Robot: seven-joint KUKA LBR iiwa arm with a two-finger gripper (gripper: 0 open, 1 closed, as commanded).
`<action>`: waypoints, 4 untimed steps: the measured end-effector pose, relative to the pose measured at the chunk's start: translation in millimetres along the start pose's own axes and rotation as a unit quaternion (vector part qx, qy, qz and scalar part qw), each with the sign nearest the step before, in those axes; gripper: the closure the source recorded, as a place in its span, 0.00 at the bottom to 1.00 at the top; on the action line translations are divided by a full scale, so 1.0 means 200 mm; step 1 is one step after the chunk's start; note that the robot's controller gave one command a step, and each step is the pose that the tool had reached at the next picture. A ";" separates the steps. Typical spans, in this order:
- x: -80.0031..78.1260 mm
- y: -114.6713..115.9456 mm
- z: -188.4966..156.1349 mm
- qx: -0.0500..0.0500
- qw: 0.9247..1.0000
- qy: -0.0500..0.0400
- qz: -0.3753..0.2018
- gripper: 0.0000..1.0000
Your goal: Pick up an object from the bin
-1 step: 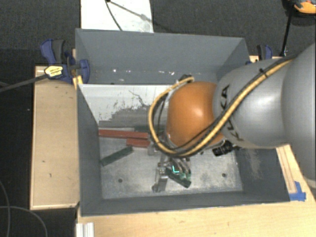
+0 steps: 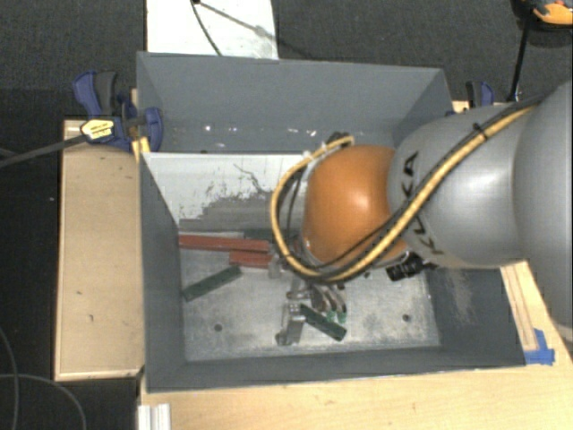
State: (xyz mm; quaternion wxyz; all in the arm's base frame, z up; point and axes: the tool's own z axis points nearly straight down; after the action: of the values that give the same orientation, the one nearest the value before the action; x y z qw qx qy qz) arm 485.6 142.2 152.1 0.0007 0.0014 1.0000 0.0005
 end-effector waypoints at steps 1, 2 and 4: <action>-0.02 -0.27 0.28 -0.001 0.999 -0.002 0.044 0.00; -0.05 -0.37 0.25 0.001 0.998 0.004 0.059 0.00; -0.01 -0.37 0.38 0.000 0.990 -0.001 0.138 0.00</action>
Offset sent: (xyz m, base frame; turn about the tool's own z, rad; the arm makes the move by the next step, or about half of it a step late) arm 0.0213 -0.0802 -0.0043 0.1218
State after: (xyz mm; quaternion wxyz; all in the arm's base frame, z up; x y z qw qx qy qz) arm 487.1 67.4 75.1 0.0016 0.1390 0.9903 0.0008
